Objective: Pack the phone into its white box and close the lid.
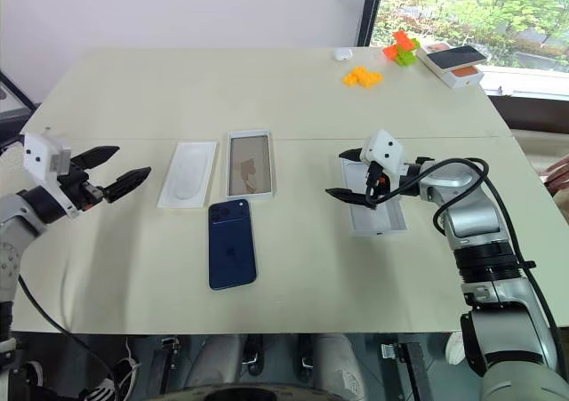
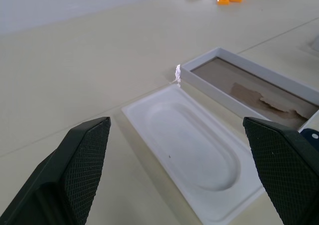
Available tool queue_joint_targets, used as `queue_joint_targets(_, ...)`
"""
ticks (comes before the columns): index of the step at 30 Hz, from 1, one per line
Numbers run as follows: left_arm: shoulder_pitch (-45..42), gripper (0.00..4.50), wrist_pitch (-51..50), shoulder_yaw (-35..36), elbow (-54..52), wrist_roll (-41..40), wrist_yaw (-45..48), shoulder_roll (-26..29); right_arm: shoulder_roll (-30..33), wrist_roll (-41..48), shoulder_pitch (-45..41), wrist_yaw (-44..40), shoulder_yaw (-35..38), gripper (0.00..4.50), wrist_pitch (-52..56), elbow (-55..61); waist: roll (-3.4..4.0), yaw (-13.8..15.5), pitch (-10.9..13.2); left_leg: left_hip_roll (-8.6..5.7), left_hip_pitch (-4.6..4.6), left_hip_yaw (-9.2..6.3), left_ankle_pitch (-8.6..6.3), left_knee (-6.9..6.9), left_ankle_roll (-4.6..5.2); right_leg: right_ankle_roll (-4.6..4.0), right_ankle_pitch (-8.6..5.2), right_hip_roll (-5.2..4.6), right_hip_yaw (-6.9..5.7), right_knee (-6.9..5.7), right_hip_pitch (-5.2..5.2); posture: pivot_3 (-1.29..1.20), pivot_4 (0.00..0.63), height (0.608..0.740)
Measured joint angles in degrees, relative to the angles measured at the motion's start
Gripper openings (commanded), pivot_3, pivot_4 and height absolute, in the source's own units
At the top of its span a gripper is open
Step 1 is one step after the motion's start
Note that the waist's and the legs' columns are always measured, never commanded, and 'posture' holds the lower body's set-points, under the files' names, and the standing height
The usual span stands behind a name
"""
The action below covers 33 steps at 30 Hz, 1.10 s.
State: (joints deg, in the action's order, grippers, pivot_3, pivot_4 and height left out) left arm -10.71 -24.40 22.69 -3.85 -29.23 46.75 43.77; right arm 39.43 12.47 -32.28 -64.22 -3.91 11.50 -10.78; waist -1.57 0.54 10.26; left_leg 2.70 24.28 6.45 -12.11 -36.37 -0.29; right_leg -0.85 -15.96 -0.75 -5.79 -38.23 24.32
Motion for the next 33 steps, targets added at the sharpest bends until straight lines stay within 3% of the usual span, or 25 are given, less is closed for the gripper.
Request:
queue_joint_targets(22,1.0,4.50,1.6,-1.3,3.1,4.8,-1.8,1.1,2.7,-1.2,0.0,0.6,1.2,4.45,-4.0,-3.0,0.00,-0.1,0.0,0.00,0.00,0.00,0.00,0.00,0.00,0.00,0.00,0.00,0.00,-0.01,0.00,0.00,0.150,0.737)
queue_joint_targets(33,0.9,4.50,0.7,-1.6,3.1,5.2,-5.0,0.6,2.7,-0.5,0.0,0.8,1.2,4.45,0.7,-2.8,0.00,0.0,0.0,0.00,0.00,0.00,0.00,0.00,0.00,0.00,0.00,0.00,0.00,-0.01,0.00,0.00,0.150,0.737)
